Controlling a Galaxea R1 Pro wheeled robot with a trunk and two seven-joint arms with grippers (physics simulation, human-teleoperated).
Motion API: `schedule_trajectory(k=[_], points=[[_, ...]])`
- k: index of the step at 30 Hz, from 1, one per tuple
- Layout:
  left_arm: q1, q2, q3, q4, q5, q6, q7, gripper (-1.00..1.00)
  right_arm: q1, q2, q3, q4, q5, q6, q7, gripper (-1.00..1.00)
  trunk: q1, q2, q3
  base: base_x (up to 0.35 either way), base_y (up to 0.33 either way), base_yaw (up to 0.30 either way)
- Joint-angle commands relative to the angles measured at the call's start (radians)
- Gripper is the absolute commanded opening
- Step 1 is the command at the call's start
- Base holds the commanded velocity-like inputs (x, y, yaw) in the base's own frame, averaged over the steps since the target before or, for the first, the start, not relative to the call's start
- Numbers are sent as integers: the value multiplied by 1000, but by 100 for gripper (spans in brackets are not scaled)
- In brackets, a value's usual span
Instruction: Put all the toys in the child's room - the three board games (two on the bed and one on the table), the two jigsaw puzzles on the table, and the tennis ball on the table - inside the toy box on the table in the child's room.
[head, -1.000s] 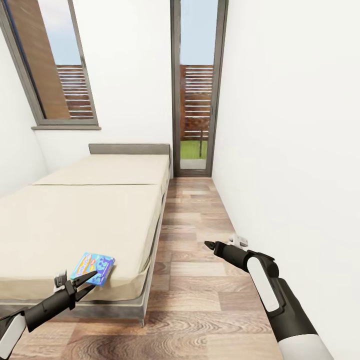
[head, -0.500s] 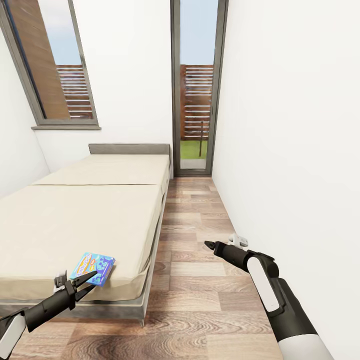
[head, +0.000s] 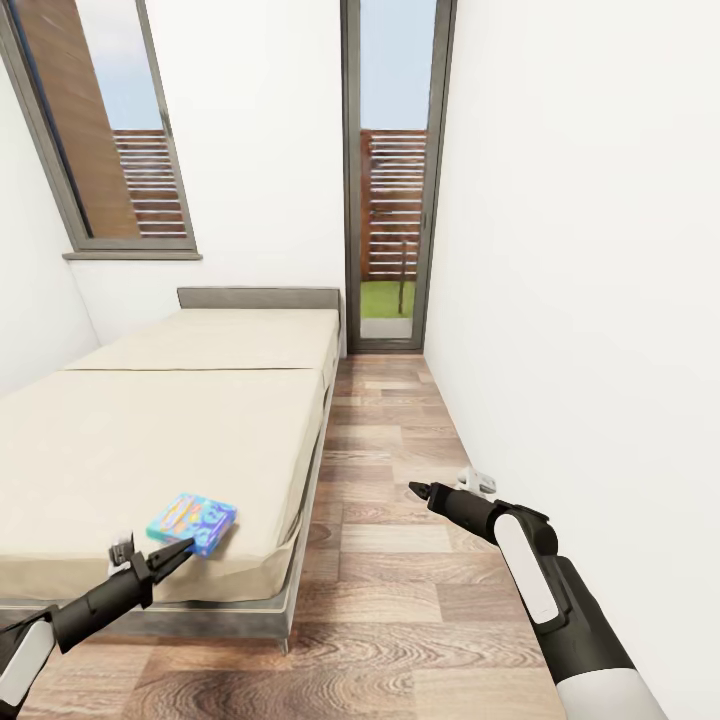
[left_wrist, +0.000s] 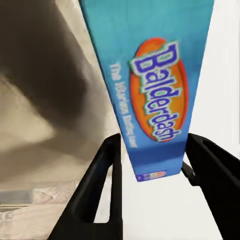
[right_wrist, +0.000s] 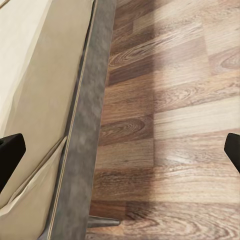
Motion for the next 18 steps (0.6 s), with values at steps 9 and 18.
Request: schedule_trajectory(k=[9,18], points=[[-1,0,1,0,4,4,-3,-100,-1,0,0,0,-7,4,-6,100,0,0,-1,0,0,0],[-1,0,1,0,4,4,-3,-100,-1,0,0,0,-7,4,-5,100,-3,1,26,0,0,0]])
